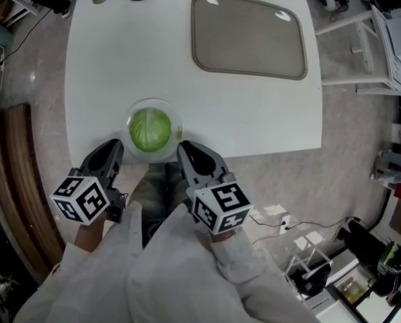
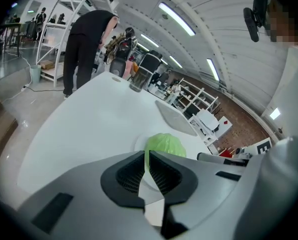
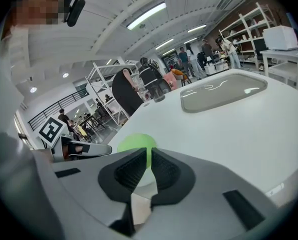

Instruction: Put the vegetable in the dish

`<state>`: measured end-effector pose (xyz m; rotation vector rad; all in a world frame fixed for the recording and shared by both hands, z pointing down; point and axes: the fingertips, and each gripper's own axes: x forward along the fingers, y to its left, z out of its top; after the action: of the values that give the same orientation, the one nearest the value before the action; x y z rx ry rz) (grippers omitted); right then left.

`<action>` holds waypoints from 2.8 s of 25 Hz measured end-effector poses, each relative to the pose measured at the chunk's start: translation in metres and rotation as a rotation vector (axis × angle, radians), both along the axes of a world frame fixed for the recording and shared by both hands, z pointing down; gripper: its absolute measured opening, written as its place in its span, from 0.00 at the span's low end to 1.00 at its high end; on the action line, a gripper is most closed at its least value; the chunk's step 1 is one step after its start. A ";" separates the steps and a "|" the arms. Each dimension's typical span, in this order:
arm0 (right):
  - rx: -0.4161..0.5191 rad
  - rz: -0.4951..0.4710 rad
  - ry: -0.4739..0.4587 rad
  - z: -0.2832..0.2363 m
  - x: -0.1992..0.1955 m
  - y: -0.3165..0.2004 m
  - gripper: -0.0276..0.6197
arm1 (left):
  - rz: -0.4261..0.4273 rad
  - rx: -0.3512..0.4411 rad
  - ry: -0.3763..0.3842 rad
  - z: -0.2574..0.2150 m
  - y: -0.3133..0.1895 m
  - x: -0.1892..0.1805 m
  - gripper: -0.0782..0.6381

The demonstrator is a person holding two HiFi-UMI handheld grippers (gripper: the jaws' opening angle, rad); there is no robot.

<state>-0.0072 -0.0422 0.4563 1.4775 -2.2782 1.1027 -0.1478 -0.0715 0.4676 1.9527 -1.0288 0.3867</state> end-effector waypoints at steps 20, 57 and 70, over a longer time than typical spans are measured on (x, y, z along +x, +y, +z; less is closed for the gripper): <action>-0.120 0.021 0.051 0.042 0.002 -0.004 0.20 | 0.053 -0.099 -0.052 0.038 0.000 0.003 0.27; -0.196 0.031 0.060 0.058 -0.003 -0.007 0.21 | 0.062 -0.185 -0.047 0.043 0.002 0.009 0.27; -0.200 0.075 0.034 0.058 -0.003 -0.007 0.21 | 0.039 -0.204 0.007 0.042 0.002 0.009 0.26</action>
<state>-0.0098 -0.0489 0.5142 1.4996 -2.0374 1.2748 -0.1384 -0.0691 0.5099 1.7918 -0.9111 0.4871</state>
